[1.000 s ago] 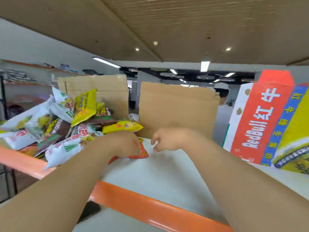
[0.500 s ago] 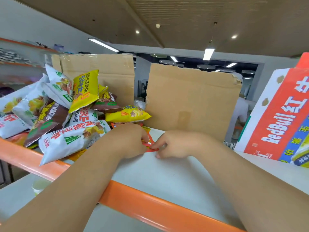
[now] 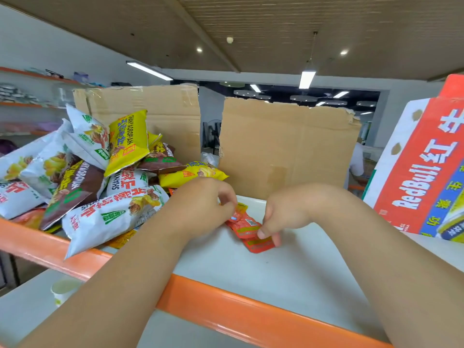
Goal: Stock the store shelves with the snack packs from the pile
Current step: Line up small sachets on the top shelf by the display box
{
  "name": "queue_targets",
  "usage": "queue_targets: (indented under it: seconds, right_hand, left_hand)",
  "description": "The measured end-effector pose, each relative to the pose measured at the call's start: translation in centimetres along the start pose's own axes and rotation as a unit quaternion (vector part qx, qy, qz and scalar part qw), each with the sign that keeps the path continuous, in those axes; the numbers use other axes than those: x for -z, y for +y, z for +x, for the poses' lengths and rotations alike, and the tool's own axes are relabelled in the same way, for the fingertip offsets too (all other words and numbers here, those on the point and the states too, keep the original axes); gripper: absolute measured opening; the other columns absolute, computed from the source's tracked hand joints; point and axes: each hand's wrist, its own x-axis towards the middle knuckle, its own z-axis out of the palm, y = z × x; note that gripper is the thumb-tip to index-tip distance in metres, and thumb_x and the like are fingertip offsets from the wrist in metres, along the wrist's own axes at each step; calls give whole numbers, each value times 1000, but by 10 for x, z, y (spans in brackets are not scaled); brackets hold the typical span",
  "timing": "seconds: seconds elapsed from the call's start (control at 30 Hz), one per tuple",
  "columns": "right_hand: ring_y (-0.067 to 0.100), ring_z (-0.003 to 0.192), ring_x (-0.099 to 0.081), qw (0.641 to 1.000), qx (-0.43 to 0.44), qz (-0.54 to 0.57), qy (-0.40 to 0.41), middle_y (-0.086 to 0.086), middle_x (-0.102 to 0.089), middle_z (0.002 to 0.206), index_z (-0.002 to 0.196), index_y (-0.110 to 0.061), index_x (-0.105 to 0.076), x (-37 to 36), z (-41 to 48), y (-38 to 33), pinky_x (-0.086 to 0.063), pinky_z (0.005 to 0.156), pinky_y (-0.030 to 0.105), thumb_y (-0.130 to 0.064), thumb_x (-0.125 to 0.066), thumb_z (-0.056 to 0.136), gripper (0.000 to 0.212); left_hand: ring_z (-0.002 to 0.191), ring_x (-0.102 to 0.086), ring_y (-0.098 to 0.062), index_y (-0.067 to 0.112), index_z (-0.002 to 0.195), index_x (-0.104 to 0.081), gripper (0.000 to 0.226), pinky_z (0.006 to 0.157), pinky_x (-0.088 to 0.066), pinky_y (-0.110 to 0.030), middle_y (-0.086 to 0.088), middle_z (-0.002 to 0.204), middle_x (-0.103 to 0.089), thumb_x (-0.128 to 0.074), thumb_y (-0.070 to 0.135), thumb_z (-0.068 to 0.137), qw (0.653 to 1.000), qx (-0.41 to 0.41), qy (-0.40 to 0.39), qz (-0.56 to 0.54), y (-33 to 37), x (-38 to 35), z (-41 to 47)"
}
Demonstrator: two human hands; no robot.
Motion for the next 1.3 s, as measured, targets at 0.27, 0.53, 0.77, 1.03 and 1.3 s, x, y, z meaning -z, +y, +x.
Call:
queue_targets:
  seconds: [0.27,0.53,0.77,1.03,1.3]
  right_hand:
    - [16,76,-55,989,17,92,114,-3,-62,86,88,-21,-59,-9,1,-3,-37,62,30,-57,-68,87,37]
    - [21,93,-64,992,20,68,102,-1,-66,111,105,-24,-58,-18,10,-12,-48,69,33,-44,-76,79,37]
    - [26,81,-69,959,19,221,177,7,-67,97,91,-20,-60,-8,8,13,-55,59,33,-21,-54,86,8]
    - [11,54,-45,830,31,400,389,8,-48,67,90,4,-57,4,12,41,-35,52,24,-17,-54,96,22]
    - [14,44,-34,899,-24,360,247,6,-45,65,90,-12,-61,-9,12,51,-25,43,23,-17,-54,95,10]
  left_hand:
    - [102,-62,-7,57,121,-62,44,90,-54,-30,21,112,-68,-65,43,79,981,18,-178,74,-4,-3,-4]
    - [84,-54,-3,39,109,-74,23,63,-38,-14,18,88,-61,-65,32,89,992,-5,-99,76,-2,-3,-3]
    - [74,-55,-21,24,91,-59,12,61,-40,-36,5,70,-58,-53,27,100,996,-12,88,11,5,3,-2]
    - [68,-54,-8,27,98,-62,15,59,-37,-35,9,71,-60,-49,22,103,962,2,259,-91,7,10,-3]
    - [90,-60,-16,35,105,-66,14,69,-44,-33,12,89,-64,-54,31,98,998,27,19,46,0,-5,0]
